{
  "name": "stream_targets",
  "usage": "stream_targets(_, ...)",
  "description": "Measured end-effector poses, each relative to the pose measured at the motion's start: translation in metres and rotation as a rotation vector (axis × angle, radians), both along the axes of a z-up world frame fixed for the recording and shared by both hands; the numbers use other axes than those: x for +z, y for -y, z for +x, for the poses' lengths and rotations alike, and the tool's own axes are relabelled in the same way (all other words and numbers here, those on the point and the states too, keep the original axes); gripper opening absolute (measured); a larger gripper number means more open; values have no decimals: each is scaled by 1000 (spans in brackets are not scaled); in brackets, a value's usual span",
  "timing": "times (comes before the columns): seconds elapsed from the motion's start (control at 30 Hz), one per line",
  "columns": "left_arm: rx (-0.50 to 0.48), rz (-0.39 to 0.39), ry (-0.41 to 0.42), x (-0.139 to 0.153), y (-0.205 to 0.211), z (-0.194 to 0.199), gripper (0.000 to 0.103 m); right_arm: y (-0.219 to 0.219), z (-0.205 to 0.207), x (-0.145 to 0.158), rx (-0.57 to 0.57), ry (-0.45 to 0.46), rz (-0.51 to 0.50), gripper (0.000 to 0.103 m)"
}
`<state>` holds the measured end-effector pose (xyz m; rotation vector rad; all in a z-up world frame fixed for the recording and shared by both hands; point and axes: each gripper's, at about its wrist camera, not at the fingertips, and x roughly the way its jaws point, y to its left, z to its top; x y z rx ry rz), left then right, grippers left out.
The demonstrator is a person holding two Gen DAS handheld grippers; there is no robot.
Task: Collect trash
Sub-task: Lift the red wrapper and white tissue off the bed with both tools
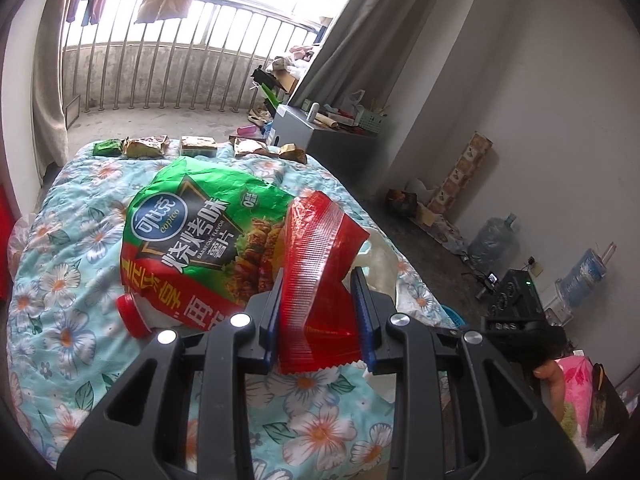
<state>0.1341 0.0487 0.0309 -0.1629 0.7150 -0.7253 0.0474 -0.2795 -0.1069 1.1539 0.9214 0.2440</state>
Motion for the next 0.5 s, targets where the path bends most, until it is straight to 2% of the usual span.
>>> stream_targets(0.03,0,2,-1,0,0,0,29,1,-1,1,-13,13,0,28)
stream_targets(0.07,0,4,-1,0,0,0,29,0,0,4,-22,34,6,16)
stream_targets(0.17,1,12,-2,-1,0,3,29,2,-4,18,-40,109,4,5)
stream_targets(0.37,8,9,-9,-3,-1,5,29,10,-24,67,-68,305,-42,4)
stream_targets(0.5,-2,6,-5,-1,3,3,29,17,-39,91,-87,400,-68,4)
